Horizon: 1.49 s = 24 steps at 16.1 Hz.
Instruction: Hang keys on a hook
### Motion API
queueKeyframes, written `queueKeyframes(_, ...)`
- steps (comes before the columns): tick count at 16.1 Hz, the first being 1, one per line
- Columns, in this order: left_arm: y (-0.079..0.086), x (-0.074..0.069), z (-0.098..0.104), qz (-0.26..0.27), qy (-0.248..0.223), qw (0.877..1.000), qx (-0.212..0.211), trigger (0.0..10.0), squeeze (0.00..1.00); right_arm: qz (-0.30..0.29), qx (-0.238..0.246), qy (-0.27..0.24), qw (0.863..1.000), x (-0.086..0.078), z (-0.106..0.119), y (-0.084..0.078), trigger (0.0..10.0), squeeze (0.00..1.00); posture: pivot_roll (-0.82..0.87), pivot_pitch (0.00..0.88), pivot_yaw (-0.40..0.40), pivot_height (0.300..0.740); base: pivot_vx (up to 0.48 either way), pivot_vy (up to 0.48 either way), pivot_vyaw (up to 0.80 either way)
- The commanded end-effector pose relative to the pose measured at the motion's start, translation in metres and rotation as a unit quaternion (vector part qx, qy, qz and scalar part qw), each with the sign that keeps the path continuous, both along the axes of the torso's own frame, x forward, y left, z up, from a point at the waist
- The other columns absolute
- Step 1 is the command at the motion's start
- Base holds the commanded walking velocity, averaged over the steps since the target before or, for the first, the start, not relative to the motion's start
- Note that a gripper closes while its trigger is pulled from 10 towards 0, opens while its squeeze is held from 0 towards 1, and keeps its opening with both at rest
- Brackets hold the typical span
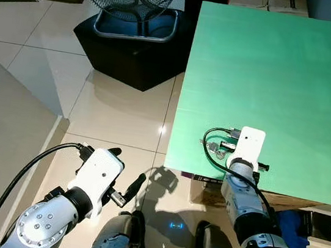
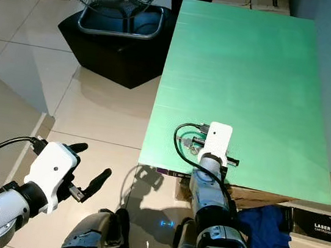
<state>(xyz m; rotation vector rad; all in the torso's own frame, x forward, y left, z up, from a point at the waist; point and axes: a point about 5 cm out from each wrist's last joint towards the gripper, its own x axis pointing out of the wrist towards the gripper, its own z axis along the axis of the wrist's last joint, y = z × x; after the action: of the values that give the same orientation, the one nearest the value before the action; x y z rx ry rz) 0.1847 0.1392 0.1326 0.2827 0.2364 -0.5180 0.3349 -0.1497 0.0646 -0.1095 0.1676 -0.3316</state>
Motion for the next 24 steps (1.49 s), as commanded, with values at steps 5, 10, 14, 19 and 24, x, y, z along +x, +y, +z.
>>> queueKeyframes(5, 0.002, -0.001, -0.003, 0.006, 0.008, 1.000, 0.004, 10.0, 0.00, 0.007, -0.008, -0.016, 1.000, 0.000, 0.004, 0.003, 0.0, 0.00, 0.05, 0.339, 0.115, 0.713, 0.000, 0.000, 0.00)
queueKeyframes(10, 0.002, 0.000, -0.003, 0.006, 0.007, 1.000, 0.004, 10.0, 0.00, 0.003, -0.012, -0.032, 0.999, 0.002, 0.010, 0.001, 0.0, 0.00, 0.05, 0.336, 0.117, 0.713, 0.000, 0.000, 0.00)
queueKeyframes(14, 0.001, 0.002, -0.004, 0.005, 0.006, 1.000, 0.004, 10.0, 0.00, 0.013, -0.038, -0.100, 0.994, 0.006, 0.030, 0.002, 0.0, 0.10, 0.04, 0.327, 0.117, 0.713, 0.000, 0.000, 0.00)
queueKeyframes(19, -0.001, 0.003, -0.006, 0.006, 0.005, 1.000, 0.003, 10.0, 0.00, 0.020, -0.049, -0.108, 0.993, 0.007, 0.032, 0.003, 0.0, 0.14, 0.04, 0.310, 0.109, 0.713, 0.000, 0.000, 0.00)
queueKeyframes(24, -0.004, 0.013, -0.007, 0.010, -0.007, 1.000, -0.004, 10.0, 0.00, 0.011, -0.045, -0.071, 0.996, 0.013, 0.031, -0.003, 10.0, 0.00, 0.01, 0.266, 0.091, 0.713, 0.000, 0.000, 0.00)
